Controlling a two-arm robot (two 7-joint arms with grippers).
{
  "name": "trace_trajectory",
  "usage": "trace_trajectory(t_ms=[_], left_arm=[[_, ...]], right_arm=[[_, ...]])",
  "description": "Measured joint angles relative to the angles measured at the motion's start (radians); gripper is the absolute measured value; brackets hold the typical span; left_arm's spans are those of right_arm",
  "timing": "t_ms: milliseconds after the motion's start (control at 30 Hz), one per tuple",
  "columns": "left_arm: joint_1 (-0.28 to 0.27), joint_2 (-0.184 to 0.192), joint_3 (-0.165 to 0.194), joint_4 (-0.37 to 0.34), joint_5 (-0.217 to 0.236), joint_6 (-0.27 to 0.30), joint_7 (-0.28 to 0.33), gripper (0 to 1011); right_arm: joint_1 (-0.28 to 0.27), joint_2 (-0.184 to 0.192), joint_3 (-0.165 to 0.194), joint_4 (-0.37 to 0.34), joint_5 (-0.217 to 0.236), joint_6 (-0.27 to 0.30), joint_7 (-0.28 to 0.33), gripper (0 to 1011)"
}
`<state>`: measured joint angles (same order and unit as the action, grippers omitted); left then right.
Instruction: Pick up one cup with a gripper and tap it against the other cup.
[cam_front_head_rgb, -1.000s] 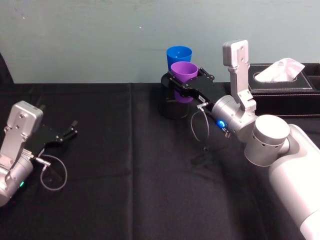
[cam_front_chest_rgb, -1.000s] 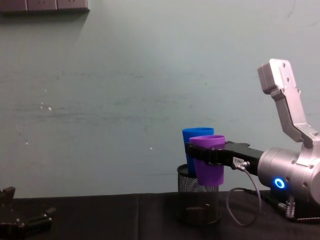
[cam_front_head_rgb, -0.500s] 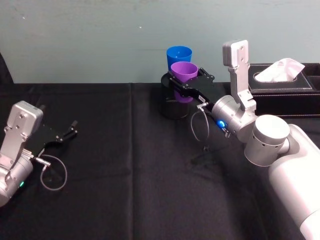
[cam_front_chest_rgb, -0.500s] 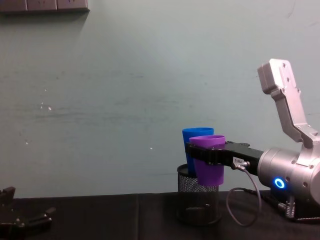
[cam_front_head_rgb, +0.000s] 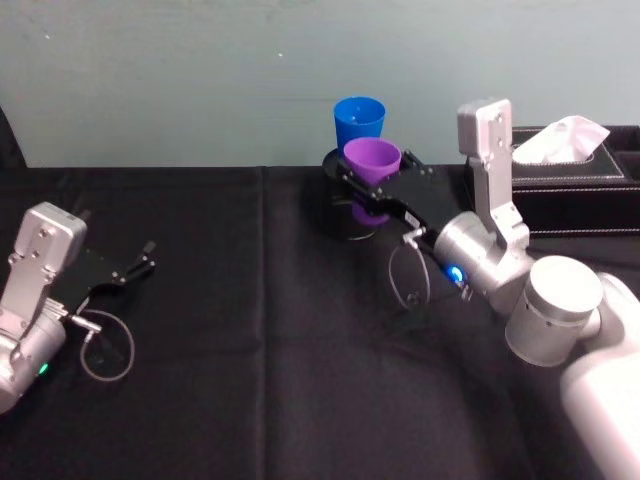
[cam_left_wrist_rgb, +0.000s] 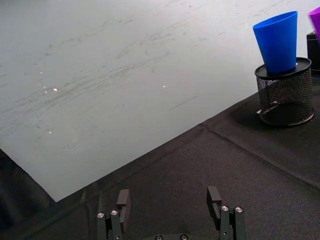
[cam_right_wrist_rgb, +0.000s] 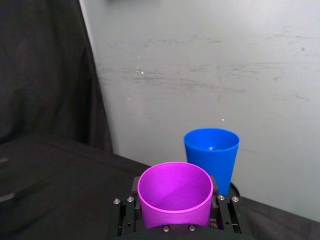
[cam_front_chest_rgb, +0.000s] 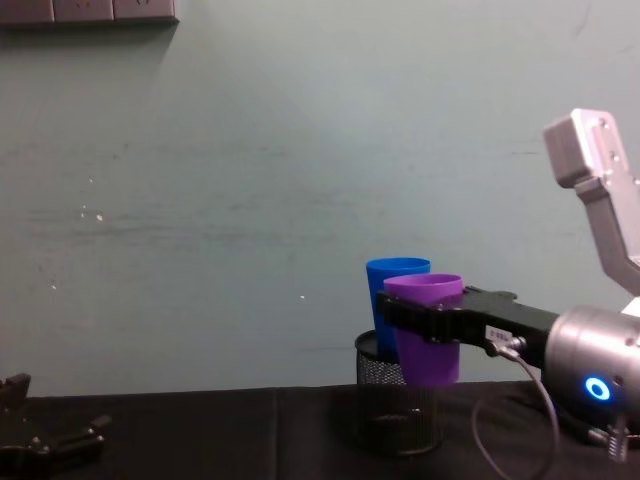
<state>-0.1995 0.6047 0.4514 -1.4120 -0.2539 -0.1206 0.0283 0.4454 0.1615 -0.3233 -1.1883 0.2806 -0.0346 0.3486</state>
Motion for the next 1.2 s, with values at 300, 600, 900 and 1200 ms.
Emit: trace_trajectory(t_ms=[300, 600, 900, 1200], left_arm=[[0.0, 0.0, 0.0, 0.0, 0.0, 0.0, 0.0, 1000], [0.0, 0.0, 0.0, 0.0, 0.0, 0.0, 0.0, 1000], [0.0, 0.0, 0.0, 0.0, 0.0, 0.0, 0.0, 1000], [0.0, 0.0, 0.0, 0.0, 0.0, 0.0, 0.0, 1000]], right_arm=[[-0.13, 0.045, 0.016, -0.158, 0.032, 0.02, -0.004, 739], [-0.239, 0.064, 0.027, -0.232, 0.05, -0.058, -0.009, 739], [-0.268, 0.038, 0.015, -0.129, 0.025, -0.139, -0.015, 739], [-0.28, 0.019, 0.01, -0.076, -0.002, -0.17, -0.018, 739]])
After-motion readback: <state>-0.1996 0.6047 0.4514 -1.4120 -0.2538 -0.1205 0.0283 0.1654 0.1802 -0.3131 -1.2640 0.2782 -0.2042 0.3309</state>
